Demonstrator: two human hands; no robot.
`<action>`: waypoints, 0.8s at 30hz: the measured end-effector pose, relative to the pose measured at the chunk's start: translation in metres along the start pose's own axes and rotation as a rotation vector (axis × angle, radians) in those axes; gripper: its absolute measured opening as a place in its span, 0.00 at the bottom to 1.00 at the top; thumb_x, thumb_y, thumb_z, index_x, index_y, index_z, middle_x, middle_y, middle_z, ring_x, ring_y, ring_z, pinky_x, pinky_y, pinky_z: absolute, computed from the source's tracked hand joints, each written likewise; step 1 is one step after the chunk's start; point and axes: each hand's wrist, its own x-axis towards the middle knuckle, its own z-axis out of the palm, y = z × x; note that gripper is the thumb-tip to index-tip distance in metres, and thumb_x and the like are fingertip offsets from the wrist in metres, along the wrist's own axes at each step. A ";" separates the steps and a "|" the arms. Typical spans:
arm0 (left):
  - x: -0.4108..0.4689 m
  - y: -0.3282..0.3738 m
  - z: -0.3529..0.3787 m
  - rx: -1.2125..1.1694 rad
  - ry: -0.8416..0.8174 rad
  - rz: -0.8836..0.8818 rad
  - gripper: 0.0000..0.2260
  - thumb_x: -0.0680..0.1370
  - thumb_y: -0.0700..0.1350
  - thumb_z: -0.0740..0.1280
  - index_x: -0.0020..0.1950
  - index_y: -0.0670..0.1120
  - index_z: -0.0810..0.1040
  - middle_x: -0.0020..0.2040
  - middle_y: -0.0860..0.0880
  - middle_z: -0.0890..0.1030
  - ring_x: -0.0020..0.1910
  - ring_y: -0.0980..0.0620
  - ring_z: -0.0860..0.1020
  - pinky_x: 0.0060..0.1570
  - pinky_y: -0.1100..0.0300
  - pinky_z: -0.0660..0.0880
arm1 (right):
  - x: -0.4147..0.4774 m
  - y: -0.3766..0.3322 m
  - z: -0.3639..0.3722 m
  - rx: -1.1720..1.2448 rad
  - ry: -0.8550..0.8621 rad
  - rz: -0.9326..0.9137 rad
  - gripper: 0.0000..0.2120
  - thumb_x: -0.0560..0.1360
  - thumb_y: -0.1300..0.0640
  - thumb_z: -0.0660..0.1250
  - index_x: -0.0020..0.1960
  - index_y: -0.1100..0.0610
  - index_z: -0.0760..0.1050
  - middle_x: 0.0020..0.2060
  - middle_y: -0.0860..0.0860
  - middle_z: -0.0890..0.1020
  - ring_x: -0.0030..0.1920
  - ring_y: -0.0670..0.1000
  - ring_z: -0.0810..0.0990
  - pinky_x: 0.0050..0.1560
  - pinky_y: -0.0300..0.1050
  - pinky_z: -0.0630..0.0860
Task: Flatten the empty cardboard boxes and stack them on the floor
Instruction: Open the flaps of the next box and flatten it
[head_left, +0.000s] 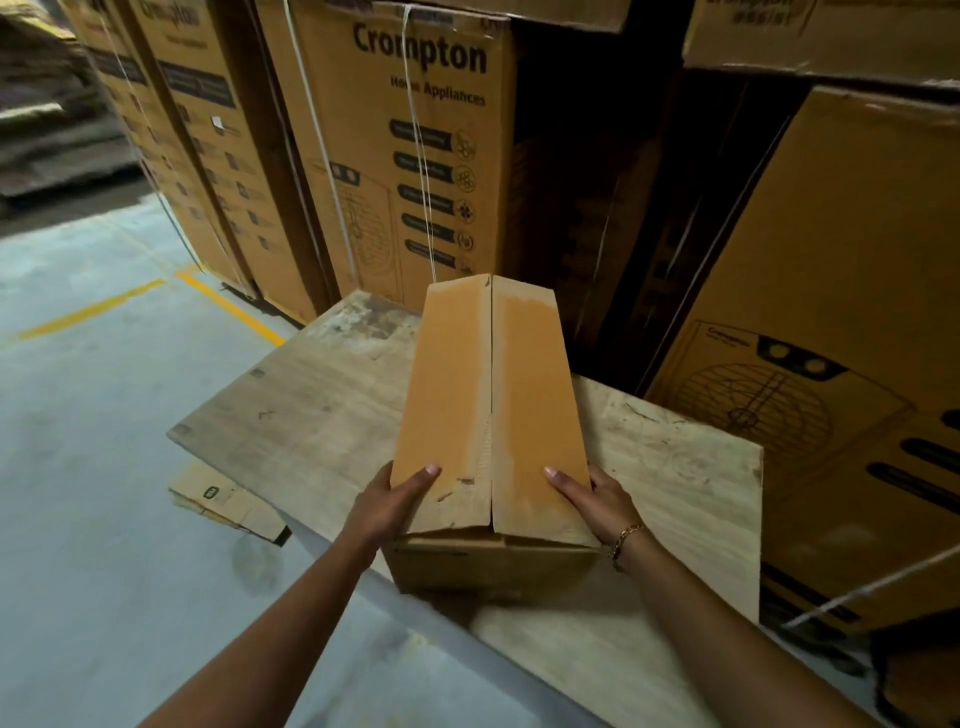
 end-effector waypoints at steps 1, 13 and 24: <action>0.006 -0.007 0.002 0.050 0.014 -0.013 0.40 0.70 0.73 0.67 0.76 0.54 0.67 0.67 0.48 0.79 0.58 0.45 0.79 0.61 0.47 0.77 | 0.003 0.001 0.002 -0.045 -0.016 0.010 0.31 0.66 0.29 0.69 0.63 0.45 0.75 0.58 0.40 0.80 0.55 0.44 0.78 0.56 0.44 0.76; 0.022 -0.022 0.007 0.451 0.141 0.112 0.44 0.71 0.77 0.60 0.80 0.55 0.55 0.75 0.49 0.70 0.65 0.44 0.77 0.58 0.45 0.78 | 0.027 -0.068 0.071 -0.987 0.031 -0.352 0.45 0.72 0.34 0.61 0.80 0.47 0.43 0.80 0.47 0.45 0.79 0.53 0.48 0.76 0.54 0.53; 0.023 0.020 0.038 0.907 0.049 0.560 0.41 0.75 0.76 0.45 0.82 0.53 0.51 0.83 0.48 0.48 0.81 0.44 0.46 0.76 0.37 0.48 | 0.006 -0.108 -0.034 -0.858 0.132 -0.253 0.44 0.73 0.53 0.69 0.80 0.42 0.45 0.78 0.45 0.58 0.67 0.52 0.72 0.53 0.49 0.77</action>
